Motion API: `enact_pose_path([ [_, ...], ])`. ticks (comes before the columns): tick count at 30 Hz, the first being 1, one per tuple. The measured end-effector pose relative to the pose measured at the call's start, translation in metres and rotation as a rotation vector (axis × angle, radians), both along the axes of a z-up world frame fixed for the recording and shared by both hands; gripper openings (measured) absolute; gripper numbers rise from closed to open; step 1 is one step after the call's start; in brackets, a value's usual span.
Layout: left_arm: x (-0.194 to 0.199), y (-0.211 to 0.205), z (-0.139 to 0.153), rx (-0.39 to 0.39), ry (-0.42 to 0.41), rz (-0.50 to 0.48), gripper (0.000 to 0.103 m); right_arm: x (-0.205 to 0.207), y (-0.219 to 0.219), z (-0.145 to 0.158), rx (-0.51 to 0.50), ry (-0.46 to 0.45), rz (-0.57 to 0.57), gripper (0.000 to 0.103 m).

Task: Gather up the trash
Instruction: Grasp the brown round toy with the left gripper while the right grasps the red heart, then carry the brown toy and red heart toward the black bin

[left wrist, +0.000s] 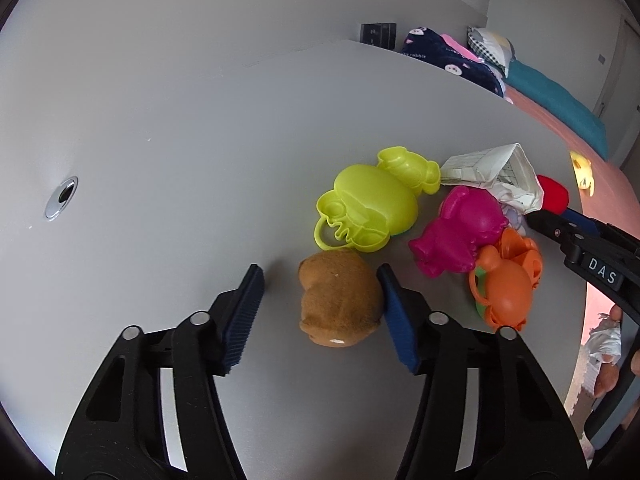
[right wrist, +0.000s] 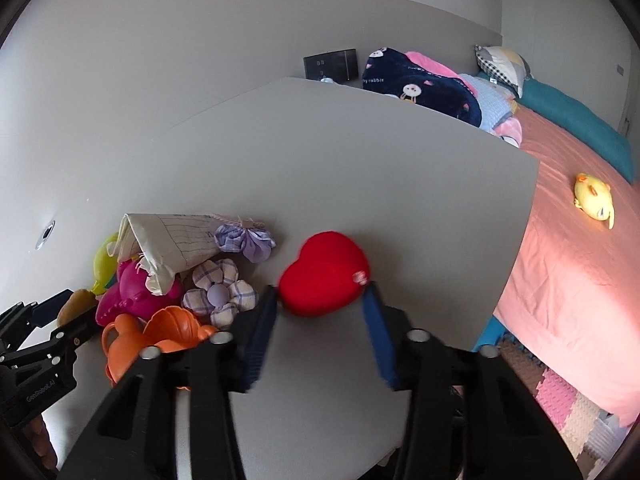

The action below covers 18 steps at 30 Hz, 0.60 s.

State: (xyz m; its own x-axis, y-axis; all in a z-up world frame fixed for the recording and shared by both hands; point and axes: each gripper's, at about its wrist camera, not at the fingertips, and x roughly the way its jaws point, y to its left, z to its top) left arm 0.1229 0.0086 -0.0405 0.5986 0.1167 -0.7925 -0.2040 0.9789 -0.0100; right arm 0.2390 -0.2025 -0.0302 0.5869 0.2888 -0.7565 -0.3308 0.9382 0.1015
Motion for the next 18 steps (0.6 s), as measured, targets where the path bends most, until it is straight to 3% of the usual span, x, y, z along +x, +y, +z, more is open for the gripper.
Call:
enact_pose_path([
  [3, 0.000, -0.002, 0.000, 0.015, 0.002, -0.004, 0.045, 0.000, -0.001, 0.000, 0.010, 0.007, 0.005, 0.025],
  [6, -0.002, -0.003, 0.001, 0.017, 0.005, -0.009, 0.038, -0.002, -0.002, 0.001, 0.013, 0.013, 0.007, 0.024],
  [15, -0.005, -0.002, 0.004, 0.008, 0.007, -0.007, 0.037, -0.015, -0.011, 0.011, 0.055, 0.021, -0.004, 0.024],
  [18, -0.008, 0.001, 0.004, -0.030, 0.017, -0.011, 0.037, -0.025, -0.017, 0.018, 0.063, 0.013, -0.015, 0.024],
])
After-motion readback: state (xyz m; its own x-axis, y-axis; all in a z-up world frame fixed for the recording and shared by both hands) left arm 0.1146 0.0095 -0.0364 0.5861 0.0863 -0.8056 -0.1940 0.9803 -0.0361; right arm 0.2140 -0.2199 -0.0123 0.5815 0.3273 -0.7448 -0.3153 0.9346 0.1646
